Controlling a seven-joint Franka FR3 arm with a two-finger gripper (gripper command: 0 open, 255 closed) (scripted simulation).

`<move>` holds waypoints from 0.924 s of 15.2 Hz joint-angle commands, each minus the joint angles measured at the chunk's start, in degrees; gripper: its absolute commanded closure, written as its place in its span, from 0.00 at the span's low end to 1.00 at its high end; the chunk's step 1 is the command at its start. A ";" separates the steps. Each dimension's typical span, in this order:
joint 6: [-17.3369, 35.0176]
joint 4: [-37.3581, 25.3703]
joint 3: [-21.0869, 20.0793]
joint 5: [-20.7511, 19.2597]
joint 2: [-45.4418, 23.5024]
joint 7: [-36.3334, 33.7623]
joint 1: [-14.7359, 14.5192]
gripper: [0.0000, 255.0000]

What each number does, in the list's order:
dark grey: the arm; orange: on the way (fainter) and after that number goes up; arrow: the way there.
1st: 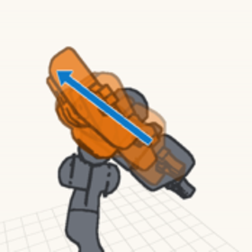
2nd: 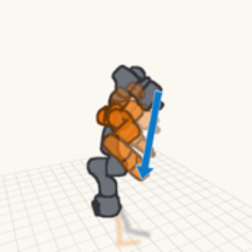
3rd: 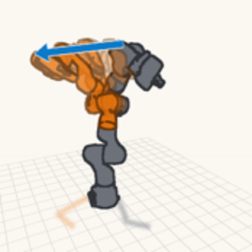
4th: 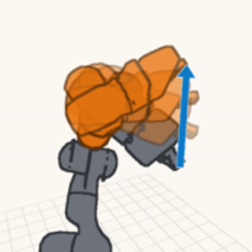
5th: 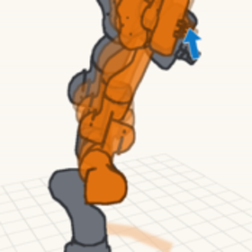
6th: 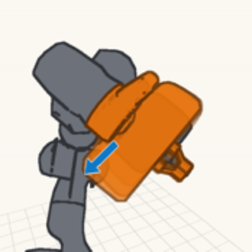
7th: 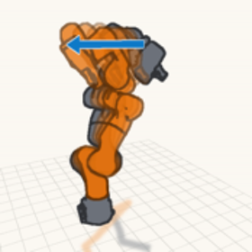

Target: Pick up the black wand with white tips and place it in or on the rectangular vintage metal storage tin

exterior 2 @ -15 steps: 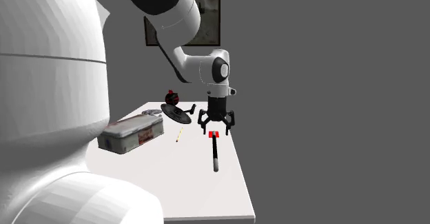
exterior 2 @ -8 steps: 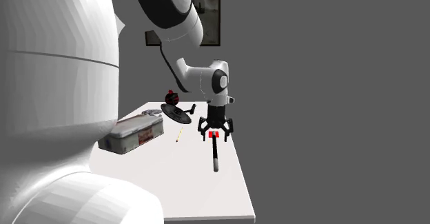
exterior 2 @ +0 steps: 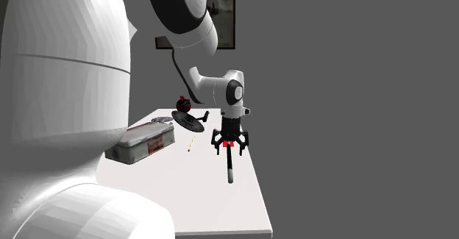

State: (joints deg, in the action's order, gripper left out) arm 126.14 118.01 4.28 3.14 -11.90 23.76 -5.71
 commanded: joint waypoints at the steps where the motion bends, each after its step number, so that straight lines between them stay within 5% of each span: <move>1: 0.02 -0.01 0.00 0.00 -0.02 0.00 0.00 0.00; 2: 0.01 0.00 0.00 0.00 -0.01 0.00 0.00 0.00; 3: 0.01 0.00 0.00 0.00 -0.01 0.00 0.00 1.00; 14: -1.36 -0.53 0.03 -0.12 0.84 -0.11 -0.02 1.00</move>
State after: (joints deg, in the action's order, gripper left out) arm 125.30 117.75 4.31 3.06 -11.32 23.70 -5.72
